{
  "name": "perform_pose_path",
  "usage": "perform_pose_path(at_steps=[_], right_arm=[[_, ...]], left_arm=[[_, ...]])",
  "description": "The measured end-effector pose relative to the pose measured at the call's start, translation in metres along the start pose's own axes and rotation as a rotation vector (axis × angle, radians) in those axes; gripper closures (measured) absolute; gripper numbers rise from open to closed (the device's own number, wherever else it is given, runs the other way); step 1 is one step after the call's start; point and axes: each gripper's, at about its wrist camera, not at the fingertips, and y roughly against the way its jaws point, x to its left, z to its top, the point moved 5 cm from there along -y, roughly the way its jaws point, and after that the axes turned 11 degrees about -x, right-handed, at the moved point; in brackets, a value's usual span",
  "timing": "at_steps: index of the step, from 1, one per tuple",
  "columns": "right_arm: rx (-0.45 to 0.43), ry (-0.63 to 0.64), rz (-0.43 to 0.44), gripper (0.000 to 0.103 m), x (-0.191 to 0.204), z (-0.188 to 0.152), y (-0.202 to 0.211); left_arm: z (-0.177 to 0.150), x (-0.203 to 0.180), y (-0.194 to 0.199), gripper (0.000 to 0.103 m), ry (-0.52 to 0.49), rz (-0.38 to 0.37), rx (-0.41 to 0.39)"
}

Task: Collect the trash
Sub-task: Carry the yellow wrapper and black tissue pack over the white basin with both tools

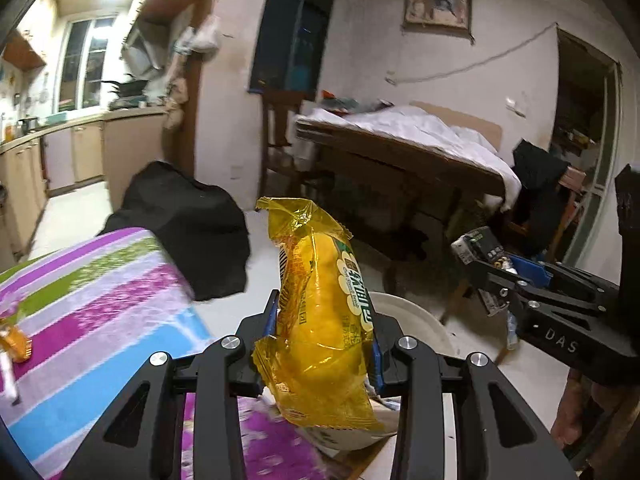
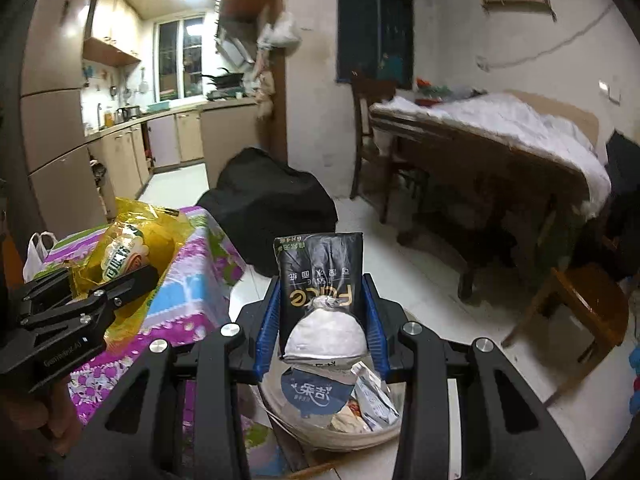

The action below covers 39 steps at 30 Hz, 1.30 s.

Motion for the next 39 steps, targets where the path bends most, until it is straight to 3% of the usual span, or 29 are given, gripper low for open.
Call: perform_pose_path(at_steps=[8, 15, 27, 39], right_arm=[[0.102, -0.044, -0.015, 0.066, -0.037, -0.020, -0.026], [0.171, -0.081, -0.008, 0.066, -0.051, -0.043, -0.039], [0.187, -0.093, -0.007, 0.066, -0.059, -0.049, -0.049], [0.190, -0.096, -0.006, 0.065, -0.058, -0.052, -0.051]], left_arm=[[-0.011, -0.019, -0.071, 0.065, -0.001, -0.045, 0.128], [-0.033, -0.013, -0.105, 0.065, 0.000, -0.046, 0.207], [-0.052, -0.016, -0.137, 0.065, -0.002, -0.048, 0.244], [-0.052, -0.016, -0.141, 0.065, -0.005, -0.043, 0.249]])
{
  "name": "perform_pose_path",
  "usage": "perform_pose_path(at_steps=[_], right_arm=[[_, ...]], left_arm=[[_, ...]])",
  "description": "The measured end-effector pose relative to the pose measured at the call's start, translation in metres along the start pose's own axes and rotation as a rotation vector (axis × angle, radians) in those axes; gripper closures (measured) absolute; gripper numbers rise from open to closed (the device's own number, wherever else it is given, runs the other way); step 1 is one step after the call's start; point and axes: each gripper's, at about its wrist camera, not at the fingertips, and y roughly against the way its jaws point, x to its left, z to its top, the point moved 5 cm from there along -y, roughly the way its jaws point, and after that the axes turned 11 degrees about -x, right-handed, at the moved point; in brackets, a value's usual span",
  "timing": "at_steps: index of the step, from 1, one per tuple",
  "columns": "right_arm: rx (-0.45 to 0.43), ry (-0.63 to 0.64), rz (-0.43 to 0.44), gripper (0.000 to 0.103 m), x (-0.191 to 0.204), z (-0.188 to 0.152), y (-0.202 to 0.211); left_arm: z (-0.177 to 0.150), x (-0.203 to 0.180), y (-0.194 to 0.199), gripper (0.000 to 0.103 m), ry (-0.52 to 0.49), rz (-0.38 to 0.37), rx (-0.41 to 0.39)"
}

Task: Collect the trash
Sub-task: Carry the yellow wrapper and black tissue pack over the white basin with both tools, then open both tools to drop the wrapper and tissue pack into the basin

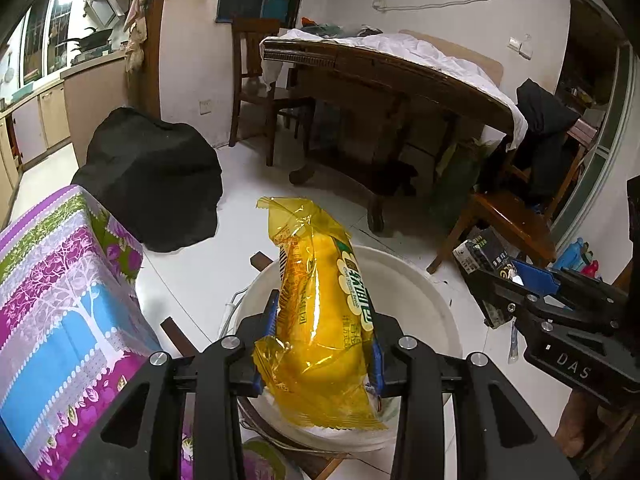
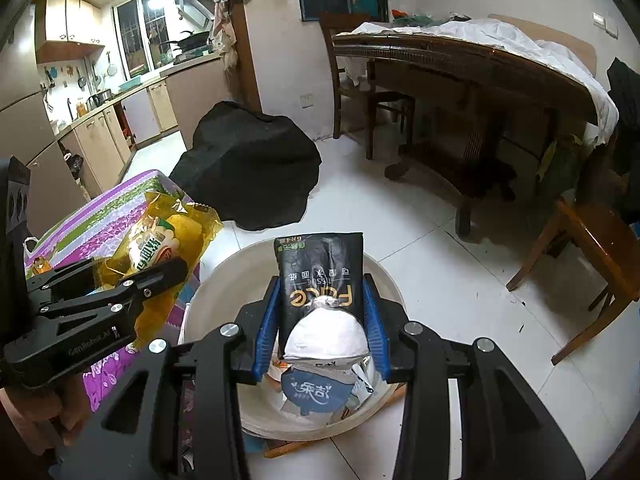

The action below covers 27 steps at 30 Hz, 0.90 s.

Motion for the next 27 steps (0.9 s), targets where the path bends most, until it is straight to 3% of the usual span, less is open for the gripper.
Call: perform_pose_path(at_steps=[9, 16, 27], right_arm=[[0.001, -0.002, 0.001, 0.063, -0.0001, -0.0015, -0.0021], [-0.003, -0.025, 0.001, 0.058, -0.0064, -0.0045, -0.0041], [-0.004, -0.032, 0.004, 0.058, -0.0063, -0.0062, -0.0031]], left_arm=[[-0.0018, 0.0021, -0.0030, 0.065, 0.001, 0.001, 0.008], [-0.0050, 0.0019, -0.0091, 0.055, -0.007, 0.011, 0.016], [-0.0084, 0.0036, -0.0085, 0.052, -0.009, 0.014, 0.016]])
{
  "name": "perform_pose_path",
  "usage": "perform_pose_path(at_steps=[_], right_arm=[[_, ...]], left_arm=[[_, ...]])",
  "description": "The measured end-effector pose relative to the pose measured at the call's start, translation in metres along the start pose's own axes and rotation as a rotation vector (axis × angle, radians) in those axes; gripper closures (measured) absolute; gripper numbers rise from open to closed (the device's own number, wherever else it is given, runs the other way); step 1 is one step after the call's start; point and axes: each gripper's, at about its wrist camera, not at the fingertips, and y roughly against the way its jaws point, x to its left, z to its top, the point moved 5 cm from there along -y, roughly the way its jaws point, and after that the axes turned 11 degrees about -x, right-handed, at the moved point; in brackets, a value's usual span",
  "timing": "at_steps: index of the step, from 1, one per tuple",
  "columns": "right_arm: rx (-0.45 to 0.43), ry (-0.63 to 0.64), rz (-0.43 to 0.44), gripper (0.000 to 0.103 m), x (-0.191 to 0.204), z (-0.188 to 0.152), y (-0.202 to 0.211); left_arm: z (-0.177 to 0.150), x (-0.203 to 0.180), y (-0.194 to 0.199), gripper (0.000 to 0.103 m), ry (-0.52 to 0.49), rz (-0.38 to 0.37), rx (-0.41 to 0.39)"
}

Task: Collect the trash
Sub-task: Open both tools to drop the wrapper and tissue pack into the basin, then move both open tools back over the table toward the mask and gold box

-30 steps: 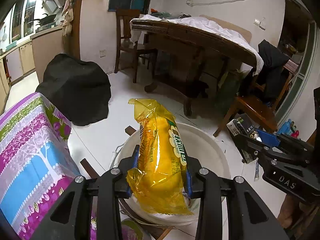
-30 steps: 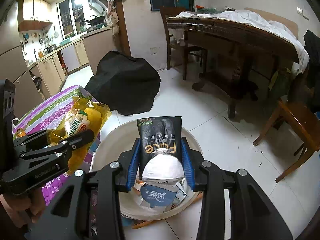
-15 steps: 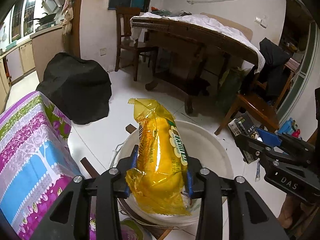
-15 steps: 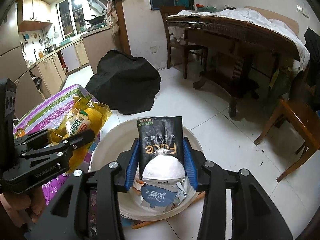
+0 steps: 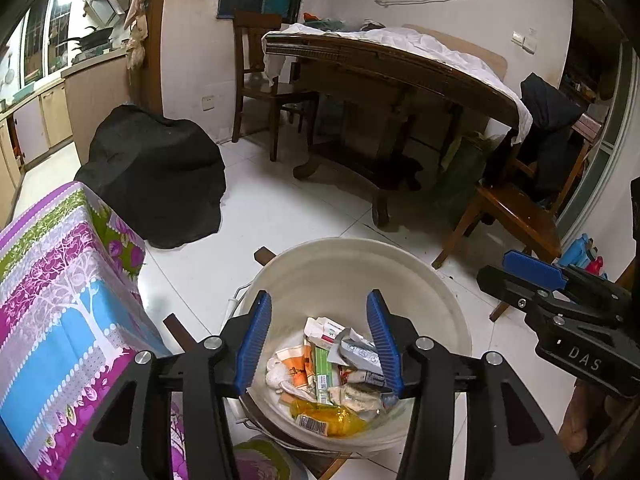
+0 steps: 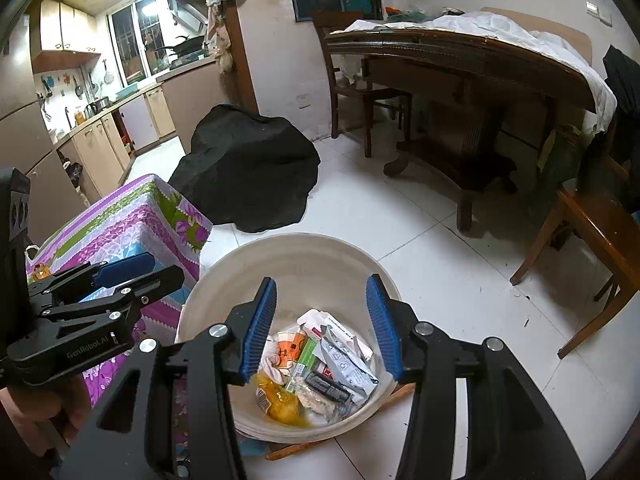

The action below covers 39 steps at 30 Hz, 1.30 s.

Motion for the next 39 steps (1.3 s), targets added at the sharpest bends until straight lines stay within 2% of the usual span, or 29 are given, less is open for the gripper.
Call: perform_pose_path(at_steps=[4, 6, 7, 9, 11, 17, 21, 30, 36, 39], right_arm=[[-0.021, -0.003, 0.011, 0.054, 0.001, 0.001, 0.006], [-0.050, -0.012, 0.034, 0.046, 0.005, -0.001, 0.014], [-0.067, -0.017, 0.047, 0.043, 0.009, -0.003, 0.018], [-0.096, -0.024, 0.066, 0.031, 0.017, -0.005, 0.024], [-0.114, -0.033, 0.092, 0.025, 0.027, -0.009, 0.027], [-0.142, -0.008, 0.166, 0.014, 0.080, -0.012, 0.036], [-0.167, 0.065, 0.223, 0.012, 0.132, -0.010, 0.042], [-0.136, 0.206, 0.364, 0.011, 0.240, -0.021, 0.049], [-0.115, 0.285, 0.429, 0.011, 0.292, -0.034, 0.061], [-0.112, 0.323, 0.449, 0.011, 0.310, -0.041, 0.066]], left_arm=[[-0.003, 0.002, 0.007, 0.050, -0.006, 0.001, 0.002], [-0.005, 0.005, 0.016, 0.047, -0.008, 0.005, -0.005], [-0.006, 0.009, 0.024, 0.044, -0.009, 0.007, -0.013], [-0.011, 0.017, 0.040, 0.039, -0.013, 0.020, -0.030], [-0.017, 0.033, 0.061, 0.037, -0.004, 0.045, -0.049], [-0.041, 0.079, 0.121, 0.033, 0.038, 0.112, -0.085], [-0.057, 0.109, 0.159, 0.032, 0.077, 0.155, -0.099], [-0.078, 0.168, 0.241, 0.029, 0.166, 0.251, -0.164], [-0.090, 0.207, 0.284, 0.028, 0.213, 0.300, -0.187], [-0.100, 0.238, 0.313, 0.027, 0.245, 0.333, -0.202]])
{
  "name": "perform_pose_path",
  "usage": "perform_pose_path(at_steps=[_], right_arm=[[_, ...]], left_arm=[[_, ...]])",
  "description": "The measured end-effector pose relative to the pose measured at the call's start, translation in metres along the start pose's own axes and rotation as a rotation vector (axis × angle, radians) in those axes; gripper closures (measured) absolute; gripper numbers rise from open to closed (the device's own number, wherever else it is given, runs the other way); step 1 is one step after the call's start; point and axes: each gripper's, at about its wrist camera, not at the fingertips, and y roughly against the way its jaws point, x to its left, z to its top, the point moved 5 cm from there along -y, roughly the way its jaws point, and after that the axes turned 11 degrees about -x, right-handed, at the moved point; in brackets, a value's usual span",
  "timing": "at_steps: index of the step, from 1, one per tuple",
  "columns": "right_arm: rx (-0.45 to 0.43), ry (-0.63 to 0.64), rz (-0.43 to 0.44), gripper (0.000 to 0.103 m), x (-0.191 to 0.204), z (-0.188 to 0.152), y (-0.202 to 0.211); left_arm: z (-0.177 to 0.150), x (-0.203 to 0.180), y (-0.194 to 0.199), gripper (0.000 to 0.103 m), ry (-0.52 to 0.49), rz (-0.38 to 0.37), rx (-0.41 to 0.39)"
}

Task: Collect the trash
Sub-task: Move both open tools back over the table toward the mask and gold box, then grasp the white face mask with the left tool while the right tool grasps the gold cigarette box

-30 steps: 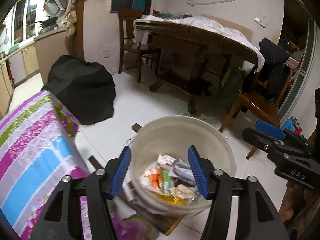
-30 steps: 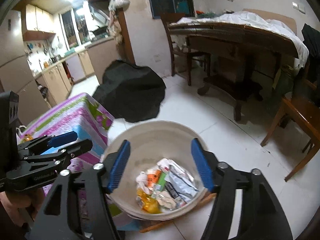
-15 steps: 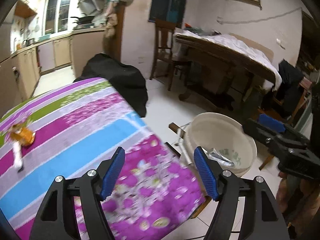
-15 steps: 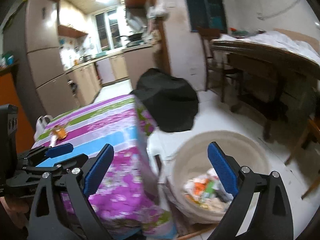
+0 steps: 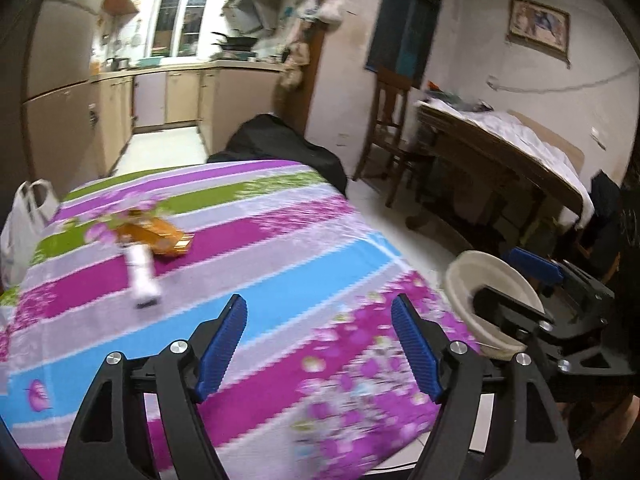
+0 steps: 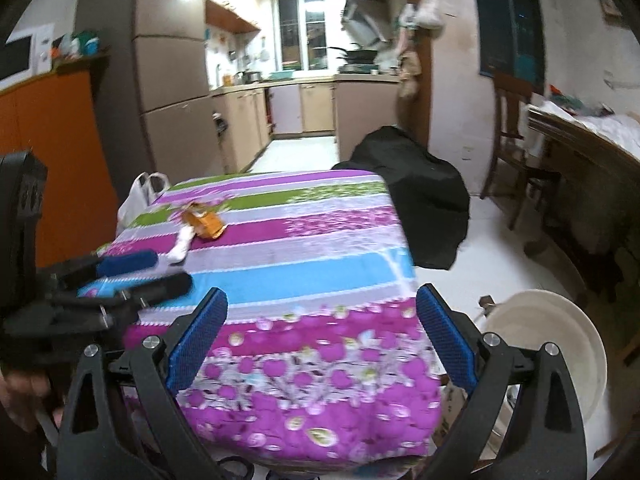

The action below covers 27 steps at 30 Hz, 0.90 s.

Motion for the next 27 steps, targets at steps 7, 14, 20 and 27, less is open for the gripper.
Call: perform_pose_path(at_steps=[7, 14, 20, 27], right_arm=[[0.034, 0.013, 0.031, 0.011, 0.018, -0.009, -0.011], [0.063, -0.001, 0.072, 0.011, 0.034, -0.019, -0.028], [0.086, -0.009, 0.075, 0.011, 0.034, -0.027, -0.037], [0.101, 0.003, 0.093, 0.011, 0.033, -0.024, -0.052]], left_arm=[[0.002, 0.144, 0.022, 0.027, 0.178, 0.196, 0.004], [0.003, 0.206, -0.018, 0.027, 0.264, 0.203, 0.110], [0.009, 0.188, -0.081, 0.027, 0.189, 0.220, 0.166], [-0.004, 0.189, -0.123, 0.073, 0.135, 0.291, 0.217]])
